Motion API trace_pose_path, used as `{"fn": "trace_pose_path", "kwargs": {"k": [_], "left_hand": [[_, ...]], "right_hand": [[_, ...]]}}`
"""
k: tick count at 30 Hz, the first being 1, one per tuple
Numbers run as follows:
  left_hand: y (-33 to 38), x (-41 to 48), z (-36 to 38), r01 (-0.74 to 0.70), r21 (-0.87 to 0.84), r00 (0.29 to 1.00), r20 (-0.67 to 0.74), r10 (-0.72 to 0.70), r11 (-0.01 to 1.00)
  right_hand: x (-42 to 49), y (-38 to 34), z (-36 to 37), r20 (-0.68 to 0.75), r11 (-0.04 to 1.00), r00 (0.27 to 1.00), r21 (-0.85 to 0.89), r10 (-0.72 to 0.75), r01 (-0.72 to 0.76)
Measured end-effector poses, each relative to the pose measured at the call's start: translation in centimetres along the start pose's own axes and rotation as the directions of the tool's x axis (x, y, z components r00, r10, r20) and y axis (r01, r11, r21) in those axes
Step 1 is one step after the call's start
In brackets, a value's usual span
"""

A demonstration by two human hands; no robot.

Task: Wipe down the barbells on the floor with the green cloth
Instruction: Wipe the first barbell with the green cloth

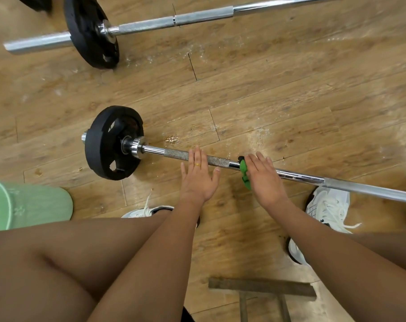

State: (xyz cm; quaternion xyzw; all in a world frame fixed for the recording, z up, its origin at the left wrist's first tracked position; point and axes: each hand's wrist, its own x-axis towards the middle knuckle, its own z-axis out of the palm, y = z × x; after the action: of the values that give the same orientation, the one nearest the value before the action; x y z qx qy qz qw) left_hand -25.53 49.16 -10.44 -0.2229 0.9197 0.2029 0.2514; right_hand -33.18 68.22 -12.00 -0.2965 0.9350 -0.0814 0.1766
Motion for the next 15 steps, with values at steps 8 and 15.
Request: {"fn": "trace_pose_path", "kwargs": {"k": [8,15], "left_hand": [[0.7,2.9,-1.0,-0.031,-0.013,0.999,-0.043,0.031,0.999],[1.6,5.4,-3.0,-0.062,0.025,0.997,-0.042,0.063,0.998]], "right_hand": [[2.8,0.3,-0.8,0.008,0.998,0.998,-0.018,-0.060,0.060],[4.3,1.6,-0.9,-0.074,0.999,0.997,0.042,0.026,-0.023]]}}
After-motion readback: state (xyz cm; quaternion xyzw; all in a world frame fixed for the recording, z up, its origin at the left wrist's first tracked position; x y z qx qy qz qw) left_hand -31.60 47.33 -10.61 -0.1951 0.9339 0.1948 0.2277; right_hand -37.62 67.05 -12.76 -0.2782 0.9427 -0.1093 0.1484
